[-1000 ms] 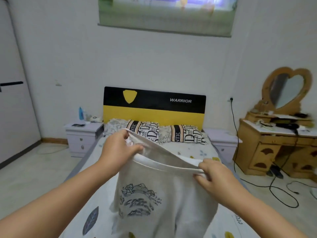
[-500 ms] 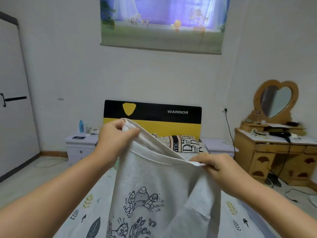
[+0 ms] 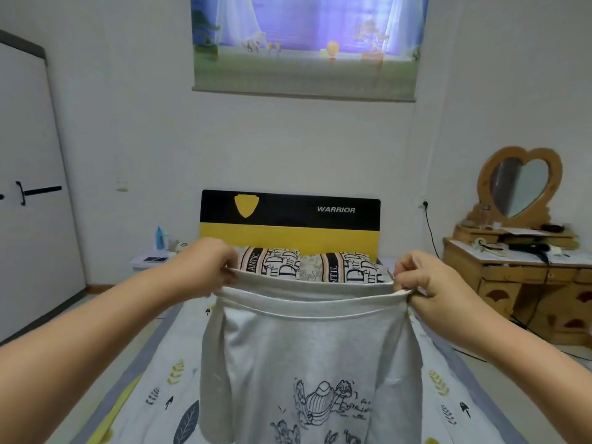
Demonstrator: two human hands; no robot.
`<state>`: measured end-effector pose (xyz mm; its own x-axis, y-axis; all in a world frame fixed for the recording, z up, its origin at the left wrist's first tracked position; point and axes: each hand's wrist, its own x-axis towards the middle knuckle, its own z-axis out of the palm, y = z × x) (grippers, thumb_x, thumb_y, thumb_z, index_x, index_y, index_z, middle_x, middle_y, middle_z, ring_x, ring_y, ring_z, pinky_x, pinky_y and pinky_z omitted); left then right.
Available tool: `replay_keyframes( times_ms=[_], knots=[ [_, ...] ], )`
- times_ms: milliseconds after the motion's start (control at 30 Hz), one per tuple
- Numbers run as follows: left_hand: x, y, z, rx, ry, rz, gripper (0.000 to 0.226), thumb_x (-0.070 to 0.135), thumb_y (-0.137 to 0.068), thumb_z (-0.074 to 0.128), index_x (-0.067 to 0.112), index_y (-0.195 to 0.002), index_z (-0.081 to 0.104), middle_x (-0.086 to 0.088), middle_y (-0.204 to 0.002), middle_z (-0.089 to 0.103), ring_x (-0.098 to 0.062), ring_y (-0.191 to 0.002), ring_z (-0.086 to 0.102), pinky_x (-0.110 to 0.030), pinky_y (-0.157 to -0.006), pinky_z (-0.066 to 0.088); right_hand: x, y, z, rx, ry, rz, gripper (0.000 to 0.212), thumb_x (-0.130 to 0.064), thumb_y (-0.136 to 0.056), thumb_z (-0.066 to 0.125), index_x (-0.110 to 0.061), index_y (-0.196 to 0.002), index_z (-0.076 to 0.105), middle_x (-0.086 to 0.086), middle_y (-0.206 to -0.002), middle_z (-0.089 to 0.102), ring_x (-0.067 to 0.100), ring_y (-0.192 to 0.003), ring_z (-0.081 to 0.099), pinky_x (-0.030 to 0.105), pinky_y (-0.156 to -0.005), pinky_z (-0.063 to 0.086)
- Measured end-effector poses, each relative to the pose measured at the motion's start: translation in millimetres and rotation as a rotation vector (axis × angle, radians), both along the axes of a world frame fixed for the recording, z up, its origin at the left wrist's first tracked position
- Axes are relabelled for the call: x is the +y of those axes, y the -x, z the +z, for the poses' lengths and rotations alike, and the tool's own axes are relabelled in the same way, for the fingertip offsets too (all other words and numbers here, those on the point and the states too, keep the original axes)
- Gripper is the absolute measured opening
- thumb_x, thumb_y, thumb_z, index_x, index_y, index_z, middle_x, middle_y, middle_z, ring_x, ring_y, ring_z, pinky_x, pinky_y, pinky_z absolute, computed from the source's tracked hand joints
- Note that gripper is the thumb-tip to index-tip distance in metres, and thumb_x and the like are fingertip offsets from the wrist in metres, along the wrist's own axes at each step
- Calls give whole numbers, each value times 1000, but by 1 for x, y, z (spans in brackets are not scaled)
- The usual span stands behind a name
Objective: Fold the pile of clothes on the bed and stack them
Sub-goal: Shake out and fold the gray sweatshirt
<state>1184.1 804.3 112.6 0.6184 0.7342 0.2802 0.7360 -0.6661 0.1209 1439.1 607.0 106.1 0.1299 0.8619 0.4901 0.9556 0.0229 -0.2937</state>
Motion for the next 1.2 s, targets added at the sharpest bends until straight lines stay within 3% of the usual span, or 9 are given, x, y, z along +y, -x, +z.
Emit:
replay_keyframes(
  times_ms=[133, 267, 433, 567, 700, 800, 1000, 1100, 1200],
  knots=[
    [6, 0, -5, -300, -101, 117, 34, 15, -92, 50, 24, -64, 33, 3, -65, 43, -23, -66, 46, -32, -55, 29, -7, 4, -11, -515, 210, -244, 15, -37, -85, 44, -31, -84, 58, -7, -95, 40, 14, -97, 35, 31, -75, 28],
    [4, -12, -7, -573, 23, 188, 27, 10, -93, 41, 19, -68, 38, -3, -68, 46, -22, -66, 42, -32, -53, 26, -1, 17, -21, -500, 364, -334, 40, -58, -89, 41, -26, -89, 64, -4, -87, 48, 15, -83, 44, 28, -66, 34],
    [-7, -23, -10, -893, 417, 198, 25, 15, -97, 34, 16, -74, 44, -6, -76, 48, -19, -71, 43, -30, -57, 31, 1, 20, -28, 353, 147, -83, 23, -12, -86, 58, -11, -65, 50, 1, -60, 45, 13, -57, 39, 27, -53, 28],
    [-8, -10, -9, -796, 631, 30, 16, 16, -91, 48, 11, -78, 55, -11, -75, 52, -21, -71, 47, -29, -65, 35, -3, 22, -28, 609, 36, -68, 27, 7, -84, 45, -13, -66, 43, -1, -61, 41, 11, -59, 35, 22, -52, 26],
    [-9, 2, -4, -672, 593, -83, 17, 17, -84, 63, 15, -69, 56, 2, -58, 56, -15, -58, 46, -25, -53, 33, 2, 19, -27, 798, 111, -90, 23, 4, -86, 42, -16, -76, 44, 9, -72, 47, 20, -69, 42, 34, -61, 35],
    [-15, 0, -1, -688, 549, -148, 23, 15, -81, 67, 19, -64, 53, 10, -46, 51, -4, -45, 43, -17, -43, 34, 5, 22, -22, 972, 132, -129, 28, -30, -91, 55, -11, -71, 52, 5, -57, 49, 16, -52, 49, 26, -50, 42],
    [-25, -10, -1, -731, 492, -228, 21, 7, -75, 70, 18, -65, 55, 9, -48, 56, -2, -46, 47, -13, -44, 37, 8, 22, -30, 208, 400, -320, 25, -14, -77, 66, -14, -66, 44, 3, -65, 45, 20, -61, 46, 27, -53, 42],
    [-26, -8, -3, -587, 481, -274, 25, -2, -72, 69, 19, -66, 57, 7, -52, 60, 0, -47, 49, -11, -44, 37, 7, 19, -36, -79, 460, -410, 15, -7, -82, 55, -17, -93, 53, 0, -85, 51, 20, -75, 48, 27, -54, 40],
    [-24, -1, -6, -348, 494, -303, 31, -12, -69, 54, 19, -70, 57, 7, -60, 59, -6, -55, 48, -18, -52, 37, 5, 12, -38, -180, 419, -557, 15, -5, -84, 45, -16, -74, 47, -1, -73, 44, 23, -73, 45, 25, -51, 31]
  ],
)
